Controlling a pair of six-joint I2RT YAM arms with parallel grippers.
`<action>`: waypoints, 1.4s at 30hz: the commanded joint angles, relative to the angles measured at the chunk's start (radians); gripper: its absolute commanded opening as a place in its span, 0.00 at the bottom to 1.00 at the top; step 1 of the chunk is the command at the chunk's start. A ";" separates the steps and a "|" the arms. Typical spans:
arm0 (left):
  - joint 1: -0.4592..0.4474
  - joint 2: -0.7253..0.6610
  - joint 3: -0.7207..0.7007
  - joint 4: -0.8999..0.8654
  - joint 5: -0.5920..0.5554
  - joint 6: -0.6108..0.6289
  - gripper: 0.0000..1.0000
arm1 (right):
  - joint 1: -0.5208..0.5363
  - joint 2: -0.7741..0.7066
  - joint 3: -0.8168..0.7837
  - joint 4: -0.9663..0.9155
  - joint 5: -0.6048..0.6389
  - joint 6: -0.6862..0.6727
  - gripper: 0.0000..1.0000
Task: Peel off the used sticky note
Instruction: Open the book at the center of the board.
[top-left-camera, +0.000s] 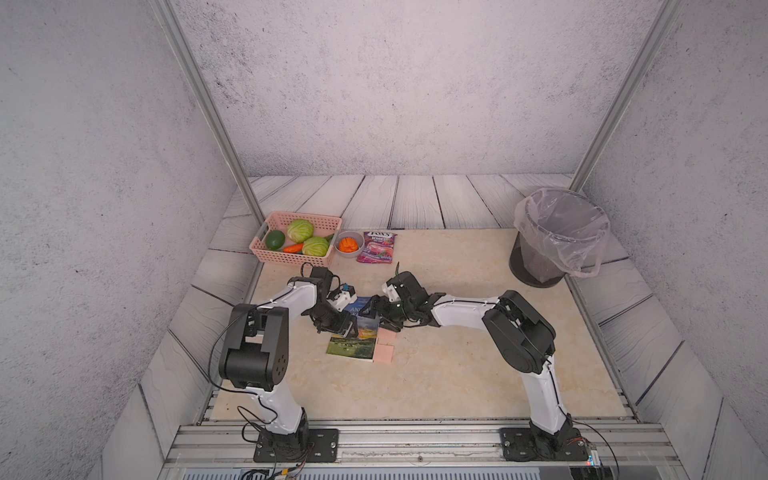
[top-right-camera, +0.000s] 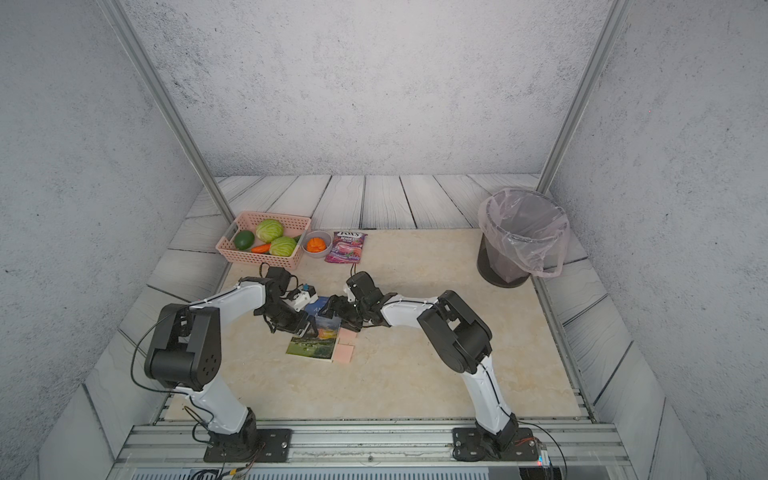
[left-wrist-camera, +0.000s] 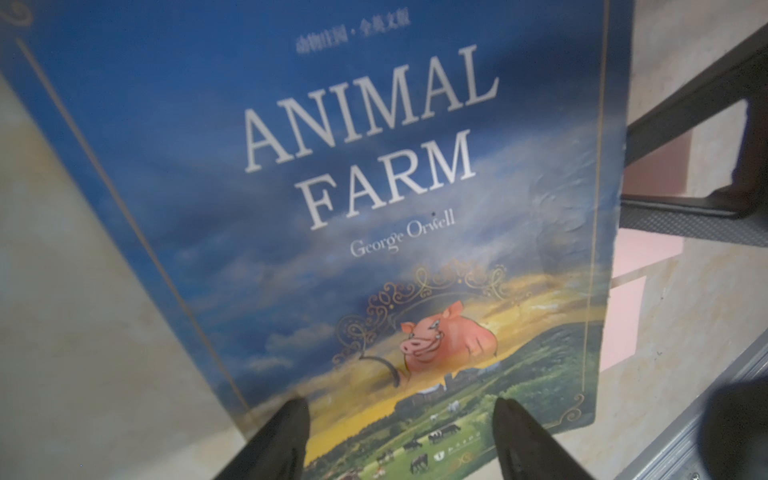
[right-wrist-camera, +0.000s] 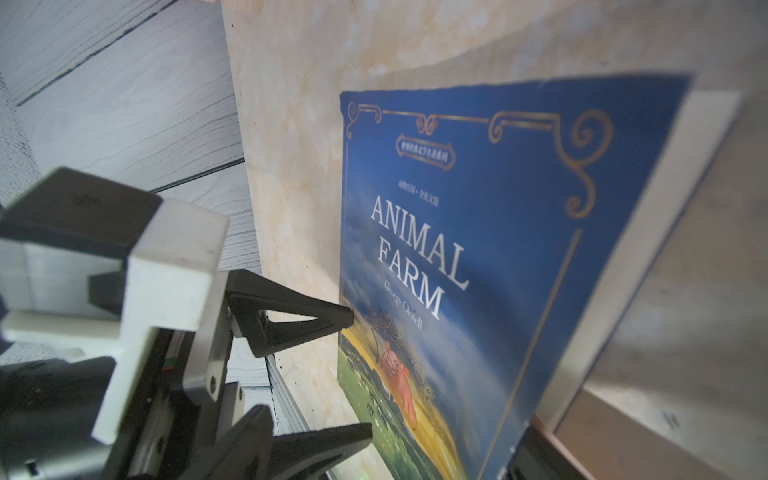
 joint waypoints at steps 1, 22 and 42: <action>-0.004 0.018 0.000 -0.020 0.017 0.003 0.76 | 0.008 0.003 0.024 0.024 -0.031 -0.012 0.86; -0.005 -0.195 -0.051 -0.082 0.095 0.089 0.85 | 0.011 0.008 0.057 0.144 -0.107 0.047 0.86; -0.049 -0.352 -0.114 -0.032 -0.096 0.029 0.98 | 0.012 0.016 0.069 0.143 -0.088 0.064 0.86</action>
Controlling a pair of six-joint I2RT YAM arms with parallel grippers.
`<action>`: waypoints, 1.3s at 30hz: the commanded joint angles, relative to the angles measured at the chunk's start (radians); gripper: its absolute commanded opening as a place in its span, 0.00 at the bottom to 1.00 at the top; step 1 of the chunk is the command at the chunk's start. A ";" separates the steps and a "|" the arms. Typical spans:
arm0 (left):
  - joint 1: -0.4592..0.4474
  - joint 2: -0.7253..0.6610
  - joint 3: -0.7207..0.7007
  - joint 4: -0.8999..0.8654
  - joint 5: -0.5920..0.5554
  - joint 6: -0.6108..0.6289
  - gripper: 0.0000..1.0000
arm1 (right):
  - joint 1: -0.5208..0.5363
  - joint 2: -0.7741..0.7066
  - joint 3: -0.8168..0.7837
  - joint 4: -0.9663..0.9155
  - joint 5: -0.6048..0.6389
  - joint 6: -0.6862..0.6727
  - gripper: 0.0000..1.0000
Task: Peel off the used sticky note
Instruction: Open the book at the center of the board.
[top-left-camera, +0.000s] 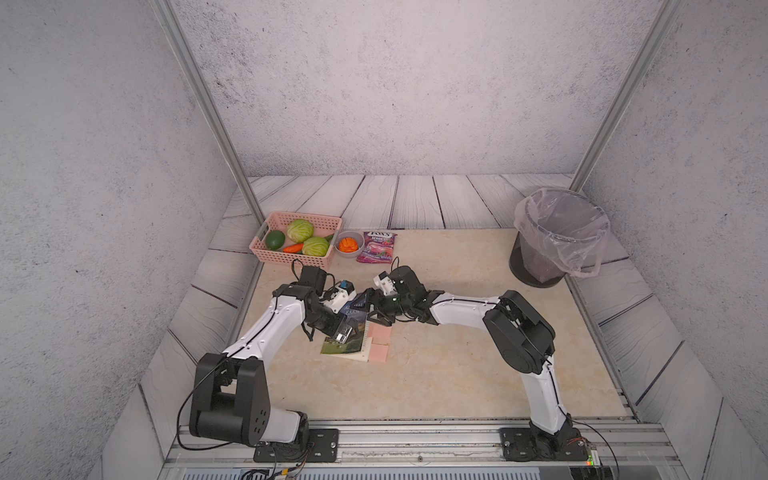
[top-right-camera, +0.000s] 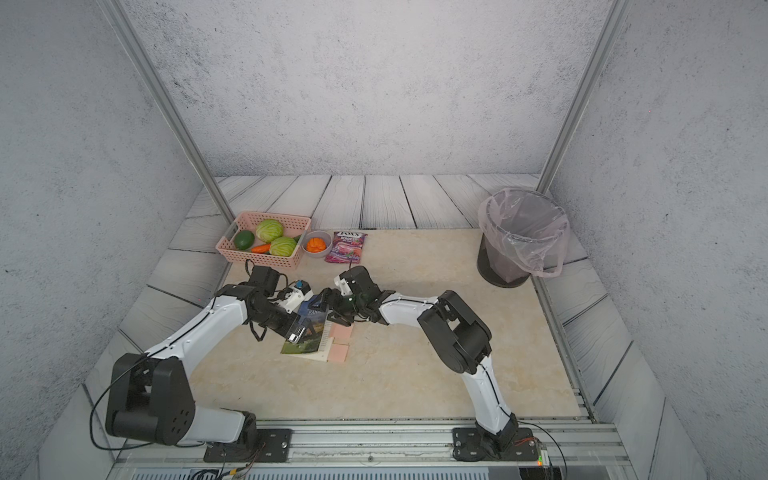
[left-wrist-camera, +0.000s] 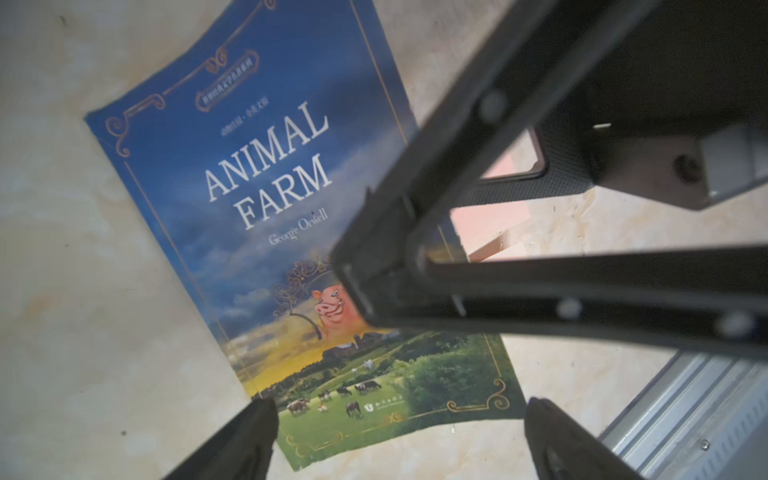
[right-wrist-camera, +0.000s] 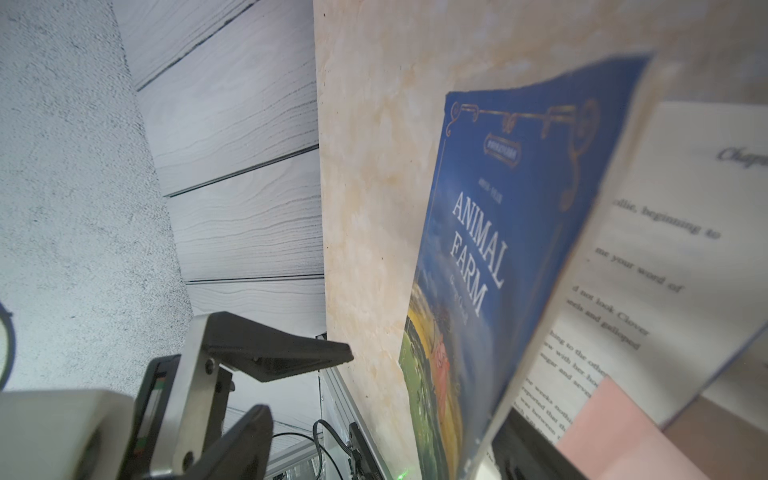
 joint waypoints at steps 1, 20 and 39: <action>-0.018 -0.035 -0.038 0.020 -0.072 -0.029 0.98 | 0.005 0.016 0.029 0.031 0.005 0.010 0.86; -0.149 -0.102 -0.108 0.128 -0.242 -0.088 0.98 | 0.005 0.027 0.042 0.045 0.027 0.038 0.86; -0.186 -0.189 -0.095 0.110 -0.313 -0.142 0.98 | 0.005 0.034 0.045 0.104 0.036 0.095 0.86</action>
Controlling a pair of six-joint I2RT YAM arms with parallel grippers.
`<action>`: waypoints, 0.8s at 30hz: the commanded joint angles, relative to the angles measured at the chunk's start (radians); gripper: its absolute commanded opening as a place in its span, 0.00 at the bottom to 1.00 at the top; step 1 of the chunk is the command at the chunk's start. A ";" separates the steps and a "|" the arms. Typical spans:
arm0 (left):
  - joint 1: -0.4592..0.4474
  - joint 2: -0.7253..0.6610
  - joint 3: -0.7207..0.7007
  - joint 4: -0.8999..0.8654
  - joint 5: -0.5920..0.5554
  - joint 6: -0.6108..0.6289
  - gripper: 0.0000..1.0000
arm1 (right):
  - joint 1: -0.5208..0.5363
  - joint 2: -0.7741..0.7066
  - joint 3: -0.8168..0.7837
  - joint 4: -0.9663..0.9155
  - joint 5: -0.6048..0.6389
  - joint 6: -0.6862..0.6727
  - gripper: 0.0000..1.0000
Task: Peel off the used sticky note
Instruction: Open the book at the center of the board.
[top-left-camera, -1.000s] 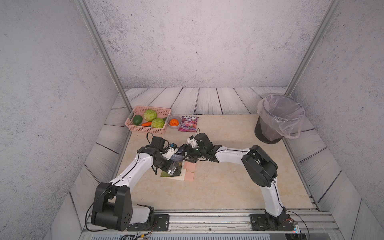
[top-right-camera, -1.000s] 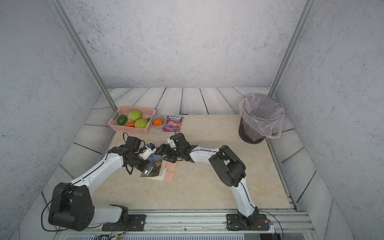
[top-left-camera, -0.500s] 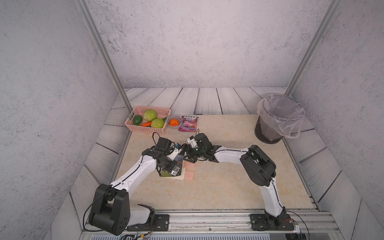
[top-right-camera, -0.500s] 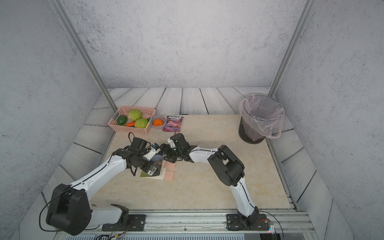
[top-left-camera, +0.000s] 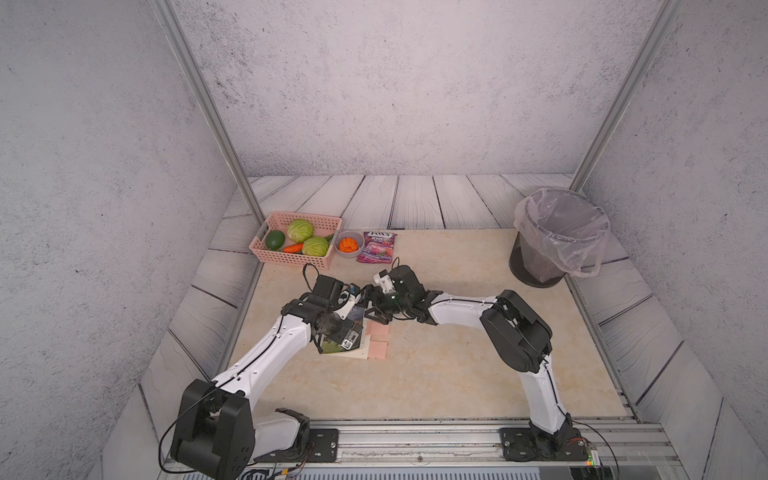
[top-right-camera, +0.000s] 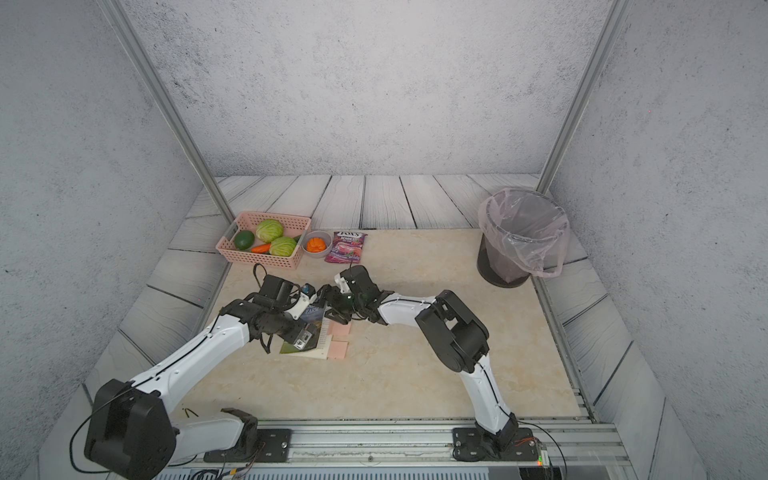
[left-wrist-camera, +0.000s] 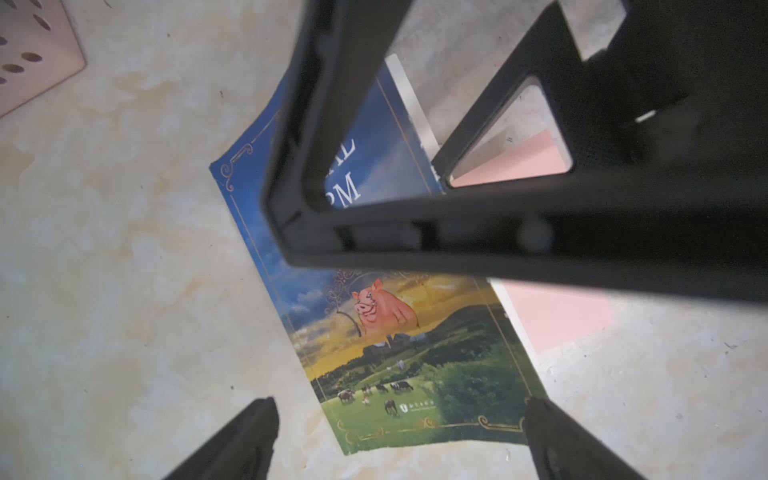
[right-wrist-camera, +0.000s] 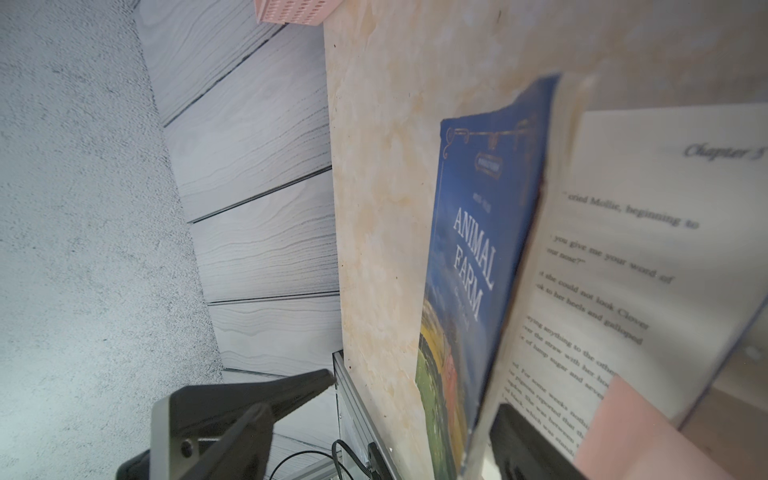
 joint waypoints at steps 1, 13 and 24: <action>-0.008 -0.052 -0.001 -0.019 0.018 -0.015 0.98 | 0.005 0.013 0.034 0.033 0.012 0.010 0.86; -0.015 -0.458 -0.212 -0.031 0.207 0.492 0.98 | 0.005 0.021 0.036 0.055 0.000 0.028 0.86; -0.031 -0.489 -0.405 0.188 0.048 0.550 0.98 | 0.006 0.024 0.052 0.046 0.003 0.036 0.86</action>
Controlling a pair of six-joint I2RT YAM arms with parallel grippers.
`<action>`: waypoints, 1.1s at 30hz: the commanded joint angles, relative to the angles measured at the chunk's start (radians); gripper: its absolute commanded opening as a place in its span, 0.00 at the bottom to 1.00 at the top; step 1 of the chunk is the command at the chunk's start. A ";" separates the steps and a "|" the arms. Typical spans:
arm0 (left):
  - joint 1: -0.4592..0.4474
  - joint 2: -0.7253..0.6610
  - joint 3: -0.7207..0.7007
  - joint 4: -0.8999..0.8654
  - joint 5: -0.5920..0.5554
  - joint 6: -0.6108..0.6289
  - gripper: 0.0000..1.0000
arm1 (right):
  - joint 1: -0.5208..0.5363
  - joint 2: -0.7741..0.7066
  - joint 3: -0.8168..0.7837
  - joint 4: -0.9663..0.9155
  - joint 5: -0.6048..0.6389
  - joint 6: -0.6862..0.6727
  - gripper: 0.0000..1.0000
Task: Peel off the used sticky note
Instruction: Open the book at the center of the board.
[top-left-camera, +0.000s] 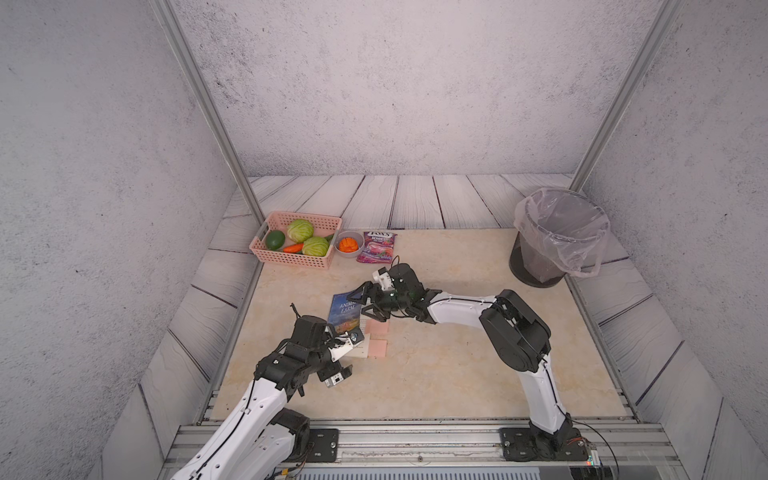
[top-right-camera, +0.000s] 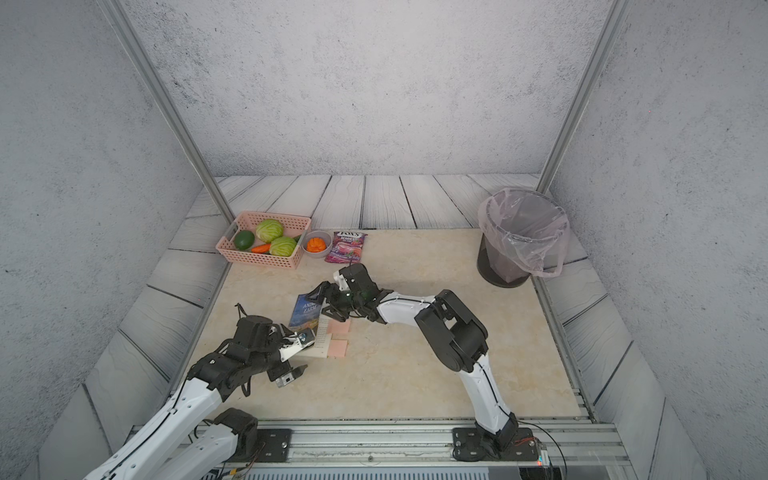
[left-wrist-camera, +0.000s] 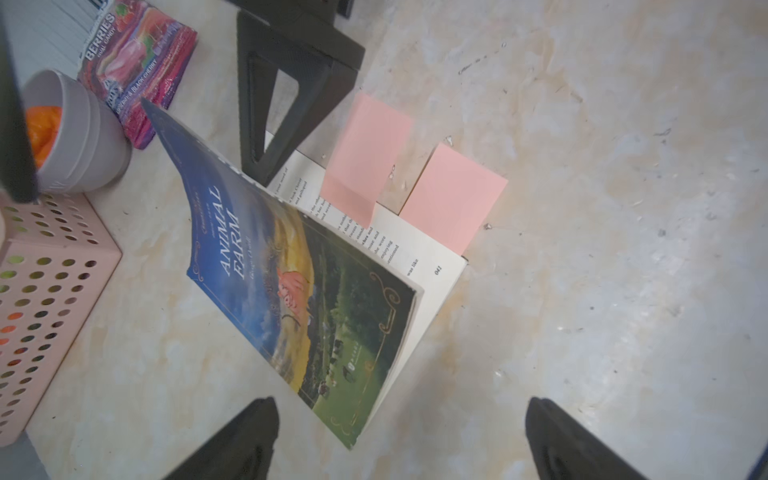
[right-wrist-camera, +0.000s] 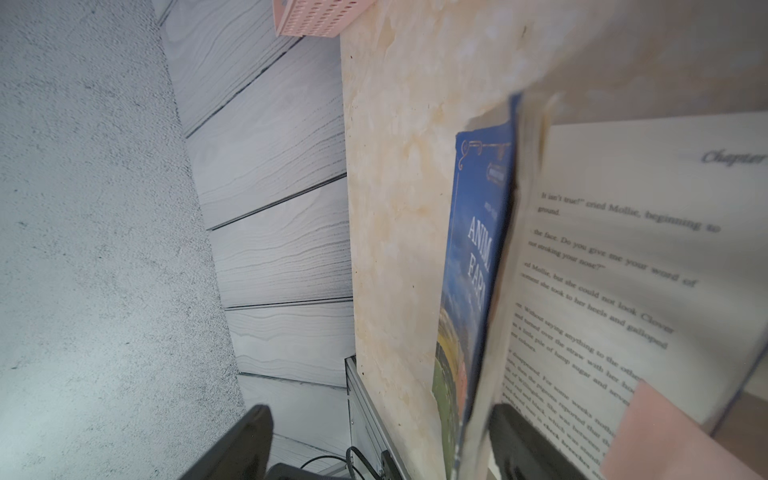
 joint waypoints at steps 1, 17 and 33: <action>-0.009 0.006 -0.041 0.112 -0.050 0.023 0.98 | 0.006 0.016 0.030 0.021 0.003 0.012 0.86; -0.077 0.118 -0.118 0.392 -0.186 -0.009 1.00 | 0.015 0.027 0.045 0.032 0.009 0.036 0.86; -0.085 0.110 -0.112 0.425 -0.290 -0.086 0.34 | 0.016 0.014 0.024 0.031 0.011 0.031 0.86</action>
